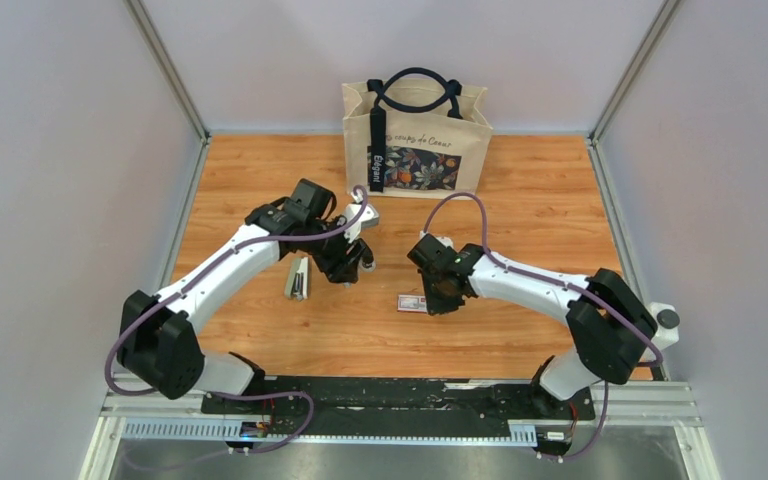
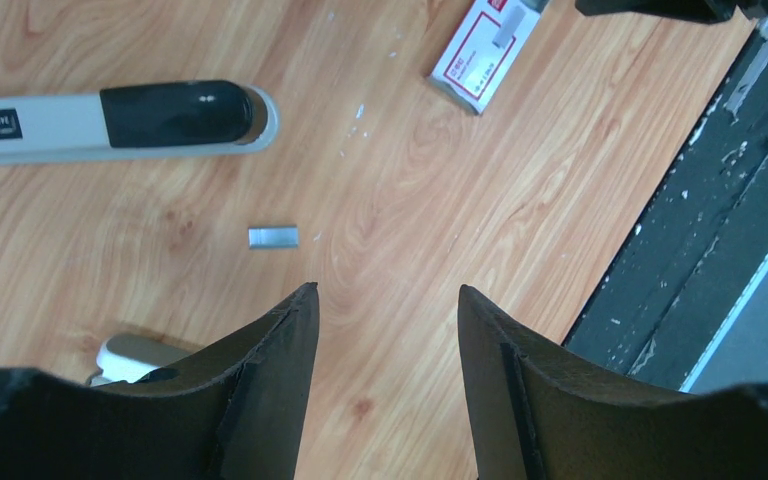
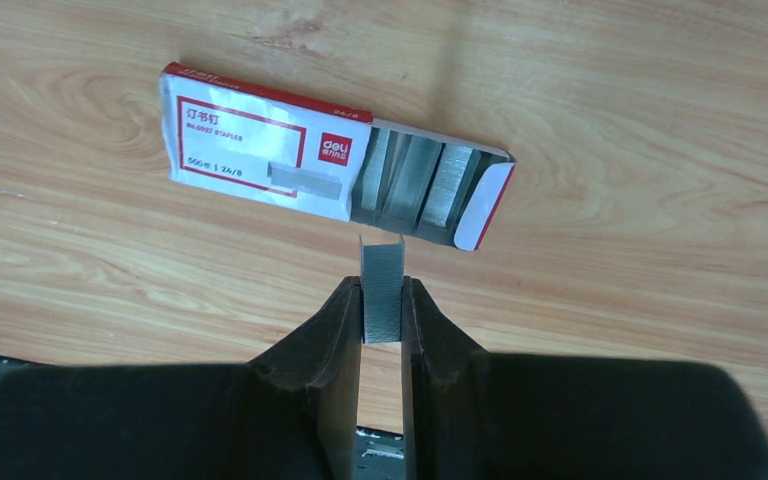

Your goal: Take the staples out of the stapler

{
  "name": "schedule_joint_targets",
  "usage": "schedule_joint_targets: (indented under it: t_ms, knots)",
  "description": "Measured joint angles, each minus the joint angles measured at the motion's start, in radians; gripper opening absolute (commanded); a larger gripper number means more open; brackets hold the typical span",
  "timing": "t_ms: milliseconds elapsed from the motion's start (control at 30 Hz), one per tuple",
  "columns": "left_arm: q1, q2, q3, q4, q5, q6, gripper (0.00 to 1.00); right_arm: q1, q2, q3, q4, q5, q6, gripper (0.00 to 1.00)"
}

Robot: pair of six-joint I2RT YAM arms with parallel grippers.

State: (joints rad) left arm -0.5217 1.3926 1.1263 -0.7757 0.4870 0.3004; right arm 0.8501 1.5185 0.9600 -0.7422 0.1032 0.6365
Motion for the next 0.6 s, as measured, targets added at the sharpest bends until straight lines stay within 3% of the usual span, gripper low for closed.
schedule_joint_targets:
  t_ms: [600]
  knots:
    - [0.000, -0.065, -0.038, -0.020, -0.025, 0.025, 0.61, 0.000, 0.092, 0.000, 0.052, -0.033, -0.007, 0.00]
